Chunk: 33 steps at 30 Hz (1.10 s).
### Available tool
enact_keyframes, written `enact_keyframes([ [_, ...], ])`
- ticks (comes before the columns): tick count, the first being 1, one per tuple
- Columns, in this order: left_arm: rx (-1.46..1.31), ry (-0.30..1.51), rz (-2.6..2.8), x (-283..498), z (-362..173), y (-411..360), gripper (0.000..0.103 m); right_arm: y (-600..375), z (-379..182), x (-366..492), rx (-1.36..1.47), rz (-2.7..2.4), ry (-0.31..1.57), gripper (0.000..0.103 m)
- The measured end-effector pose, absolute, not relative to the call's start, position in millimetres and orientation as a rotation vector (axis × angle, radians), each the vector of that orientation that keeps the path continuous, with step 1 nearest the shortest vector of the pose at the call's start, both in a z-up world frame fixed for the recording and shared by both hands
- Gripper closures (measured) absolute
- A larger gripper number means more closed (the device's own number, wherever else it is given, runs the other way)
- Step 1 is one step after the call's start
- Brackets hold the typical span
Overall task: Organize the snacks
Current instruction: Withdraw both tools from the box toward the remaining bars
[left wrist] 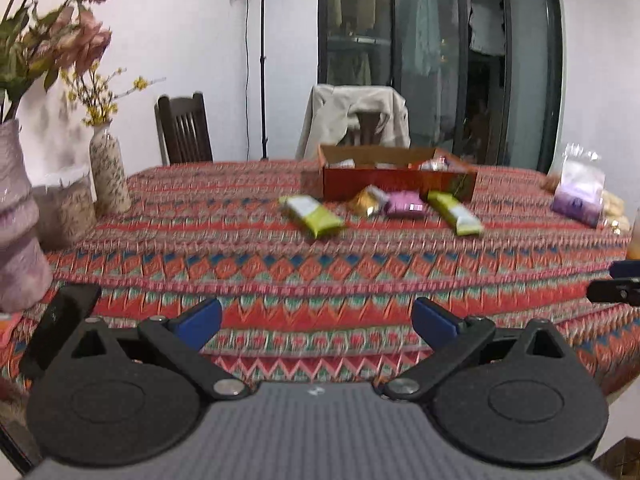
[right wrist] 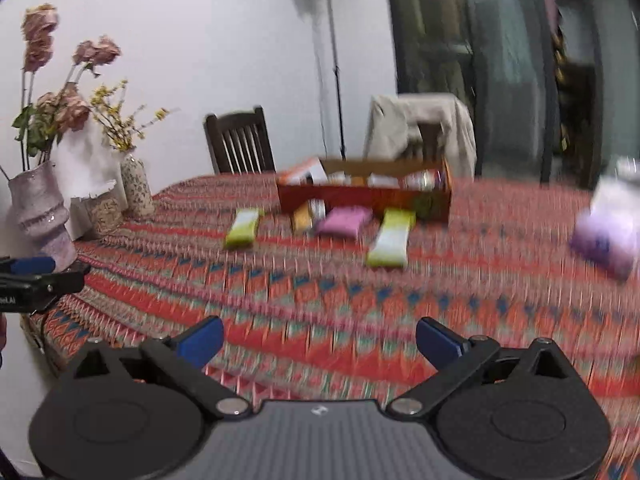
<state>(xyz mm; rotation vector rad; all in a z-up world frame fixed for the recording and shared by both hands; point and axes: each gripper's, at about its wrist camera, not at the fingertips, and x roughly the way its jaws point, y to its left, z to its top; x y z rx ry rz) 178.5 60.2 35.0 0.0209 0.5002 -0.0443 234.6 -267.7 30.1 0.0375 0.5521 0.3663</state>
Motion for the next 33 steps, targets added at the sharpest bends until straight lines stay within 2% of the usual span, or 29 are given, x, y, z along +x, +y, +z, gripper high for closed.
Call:
enact_keyframes([
  [5, 0.036, 0.514, -0.036, 177, 28, 58, 0.000, -273, 7, 219, 0.061, 0.318, 0.610, 0.000],
  [18, -0.022, 0.572, -0.072, 209, 20, 64, 0.000, -265, 8, 238, 0.024, 0.295, 0.612, 0.000],
  [33, -0.112, 0.668, -0.127, 357, 10, 64, 0.000, -255, -5, 338, 0.058, 0.263, 0.605, 0.000],
])
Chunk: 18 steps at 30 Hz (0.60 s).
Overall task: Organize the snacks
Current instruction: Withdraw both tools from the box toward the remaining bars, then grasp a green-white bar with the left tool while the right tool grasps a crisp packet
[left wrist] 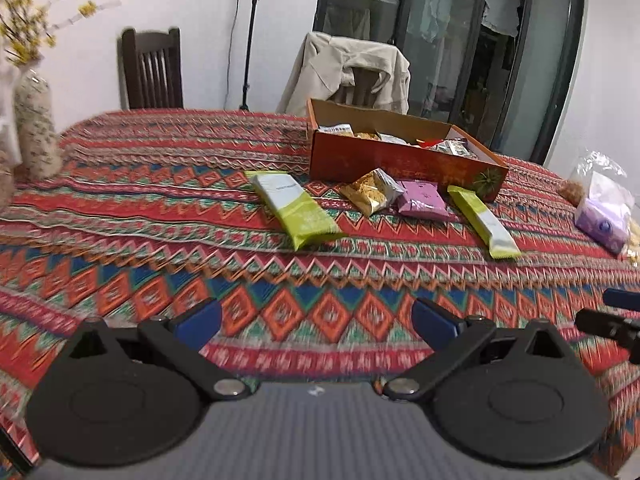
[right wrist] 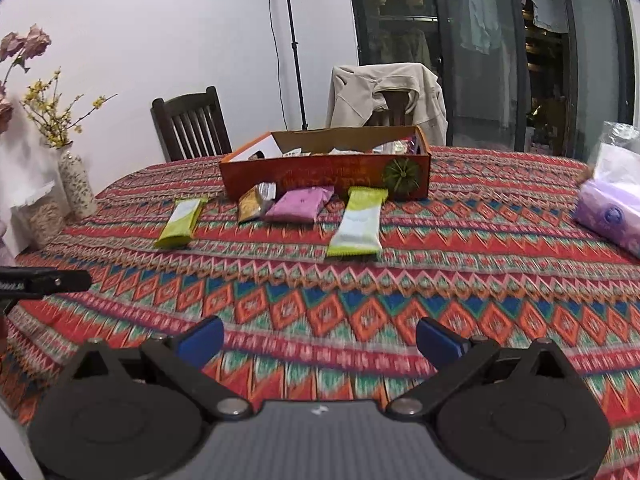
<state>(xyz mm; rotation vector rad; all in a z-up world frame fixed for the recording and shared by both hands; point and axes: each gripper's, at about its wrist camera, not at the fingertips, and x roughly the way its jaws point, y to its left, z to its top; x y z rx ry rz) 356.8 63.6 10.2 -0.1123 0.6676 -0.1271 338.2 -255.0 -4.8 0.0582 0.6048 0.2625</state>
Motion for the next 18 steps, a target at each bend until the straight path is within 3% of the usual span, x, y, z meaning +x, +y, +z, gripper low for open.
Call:
enact_keyframes([
  [7, -0.165, 0.711, -0.197, 445, 9, 68, 0.001, -232, -1, 400, 0.012, 0.313, 0.591, 0.002],
  [10, -0.159, 0.757, -0.169, 486, -4, 66, 0.019, -218, 3, 434, 0.036, 0.395, 0.592, 0.011],
  [11, -0.152, 0.762, -0.169, 494, -9, 66, 0.026, -213, 3, 445, 0.053, 0.415, 0.603, 0.018],
  [12, -0.145, 0.767, -0.161, 503, -14, 65, 0.029, -207, 2, 460, 0.069, 0.441, 0.619, 0.024],
  [15, -0.147, 0.744, -0.140, 516, -25, 67, 0.030, -187, -1, 494, 0.087, 0.485, 0.639, 0.029],
  [18, -0.121, 0.694, -0.122, 517, -33, 69, 0.043, -162, -4, 527, 0.051, 0.480, 0.626, 0.032],
])
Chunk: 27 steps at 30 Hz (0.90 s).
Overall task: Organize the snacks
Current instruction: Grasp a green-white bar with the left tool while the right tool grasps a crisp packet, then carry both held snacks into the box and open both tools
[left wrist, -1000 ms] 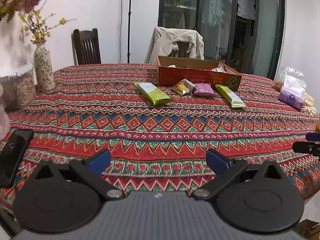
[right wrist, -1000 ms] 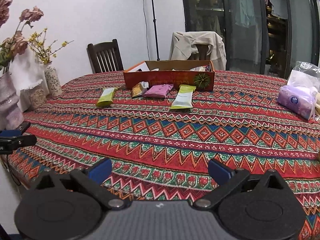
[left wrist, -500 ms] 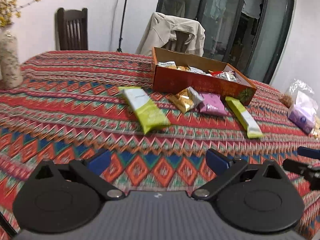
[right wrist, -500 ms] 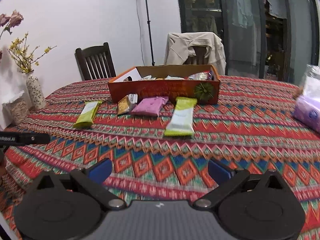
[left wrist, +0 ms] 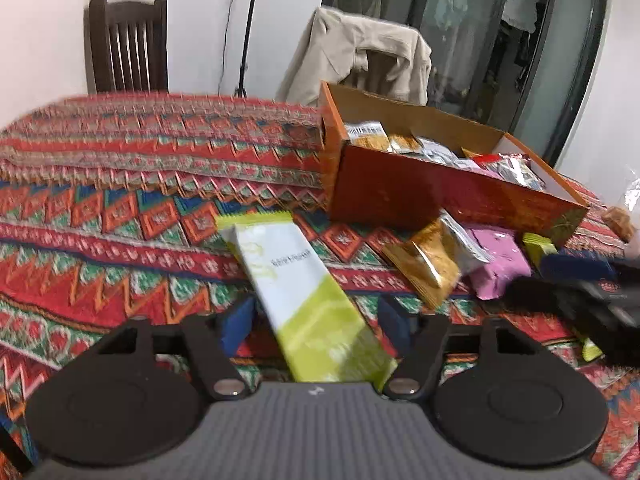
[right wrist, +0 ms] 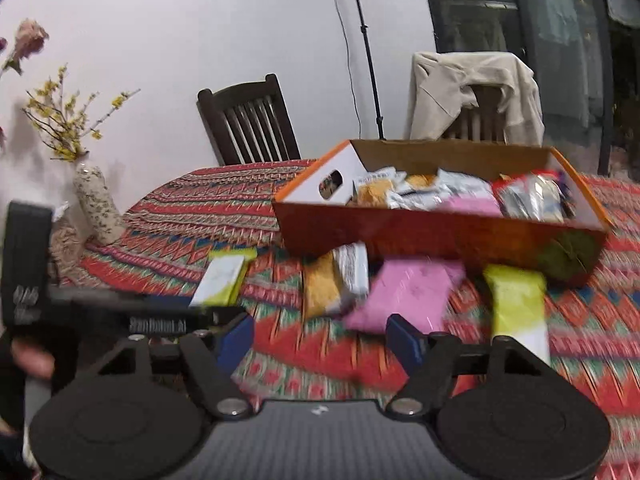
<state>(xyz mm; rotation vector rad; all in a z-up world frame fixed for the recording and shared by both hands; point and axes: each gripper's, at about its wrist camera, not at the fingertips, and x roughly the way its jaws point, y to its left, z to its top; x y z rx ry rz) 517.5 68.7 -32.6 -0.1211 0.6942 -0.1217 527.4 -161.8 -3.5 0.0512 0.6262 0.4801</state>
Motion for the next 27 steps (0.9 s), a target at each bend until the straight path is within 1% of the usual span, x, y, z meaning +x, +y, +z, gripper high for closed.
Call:
enact_keyframes([
  [2, -0.087, 0.676, -0.128, 516, -34, 69, 0.057, -145, -7, 544, -0.011, 0.448, 0.598, 0.032],
  [3, -0.080, 0.674, -0.134, 516, -33, 71, 0.061, -137, -9, 552, -0.036, 0.435, 0.589, 0.032],
  [4, -0.084, 0.676, -0.138, 514, -32, 75, 0.063, -129, -13, 562, -0.055, 0.428, 0.590, 0.032],
  [8, -0.139, 0.681, -0.096, 514, -28, 94, 0.064, -104, -28, 590, -0.104, 0.427, 0.610, 0.033],
  [10, -0.147, 0.677, -0.072, 515, -26, 101, 0.064, -94, -38, 597, -0.133, 0.407, 0.616, 0.037],
  [11, -0.146, 0.673, -0.066, 514, -25, 103, 0.064, -93, -43, 598, -0.131, 0.406, 0.624, 0.042],
  [15, -0.156, 0.670, -0.085, 516, -25, 105, 0.065, -94, -46, 597, -0.101, 0.425, 0.633, 0.055],
  [17, -0.202, 0.703, -0.107, 517, -29, 110, 0.066, -95, -45, 597, -0.085, 0.443, 0.653, 0.056],
  [20, -0.224, 0.701, -0.099, 500, -20, 109, 0.066, -99, -37, 580, -0.071, 0.475, 0.655, 0.056],
  [23, -0.226, 0.660, -0.132, 459, -4, 98, 0.066, -113, -22, 541, -0.078, 0.498, 0.619, 0.056],
  [27, -0.246, 0.620, -0.184, 396, 12, 75, 0.066, -154, -7, 479, -0.016, 0.514, 0.600, 0.056],
])
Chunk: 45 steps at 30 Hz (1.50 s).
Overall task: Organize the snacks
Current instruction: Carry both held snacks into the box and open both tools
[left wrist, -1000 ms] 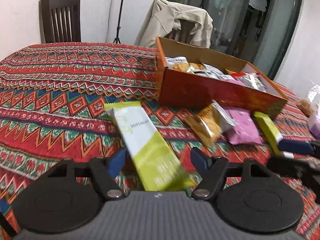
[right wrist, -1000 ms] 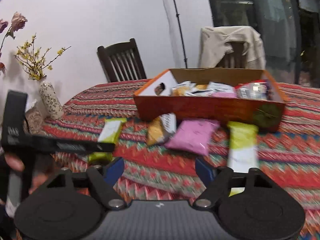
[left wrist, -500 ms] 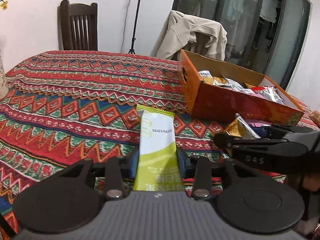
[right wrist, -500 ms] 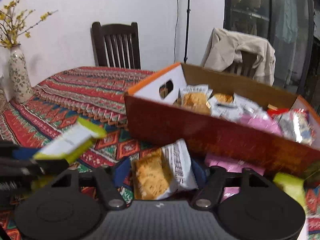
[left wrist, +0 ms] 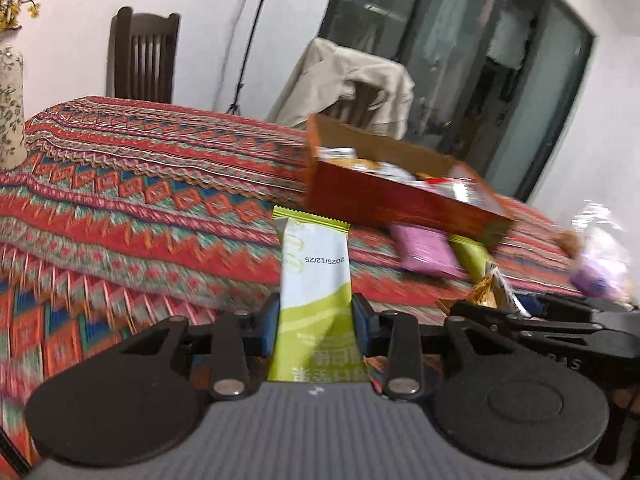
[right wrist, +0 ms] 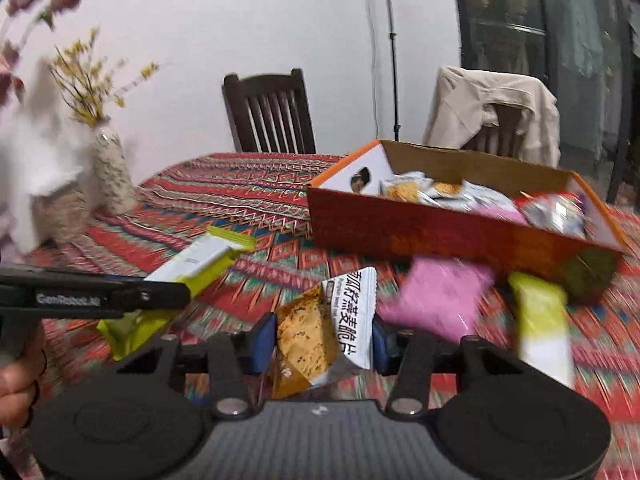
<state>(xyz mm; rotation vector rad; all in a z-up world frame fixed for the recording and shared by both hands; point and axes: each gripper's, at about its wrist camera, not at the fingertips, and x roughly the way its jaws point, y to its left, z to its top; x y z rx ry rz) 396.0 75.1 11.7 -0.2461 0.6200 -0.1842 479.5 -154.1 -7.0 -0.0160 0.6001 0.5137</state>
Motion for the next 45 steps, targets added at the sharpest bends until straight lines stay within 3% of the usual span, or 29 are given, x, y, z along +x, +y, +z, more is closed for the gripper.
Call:
enact_keyframes([
  [11, -0.196, 0.621, -0.291, 335, 27, 1, 0.066, -261, -9, 373, 0.066, 0.345, 0.597, 0.056],
  [23, -0.132, 0.570, -0.321, 390, 59, -17, 0.066, -284, 6, 382, 0.081, 0.363, 0.536, 0.056],
  [29, -0.153, 0.544, -0.331, 494, 103, -6, 0.065, -290, 52, 443, 0.055, 0.415, 0.471, 0.056],
  [35, -0.179, 0.621, -0.281, 611, 98, -2, 0.065, -284, 86, 552, 0.084, 0.449, 0.475, 0.055],
  [45, -0.089, 0.779, -0.172, 729, 24, -5, 0.062, -250, 28, 767, 0.085, 0.315, 0.725, 0.055],
])
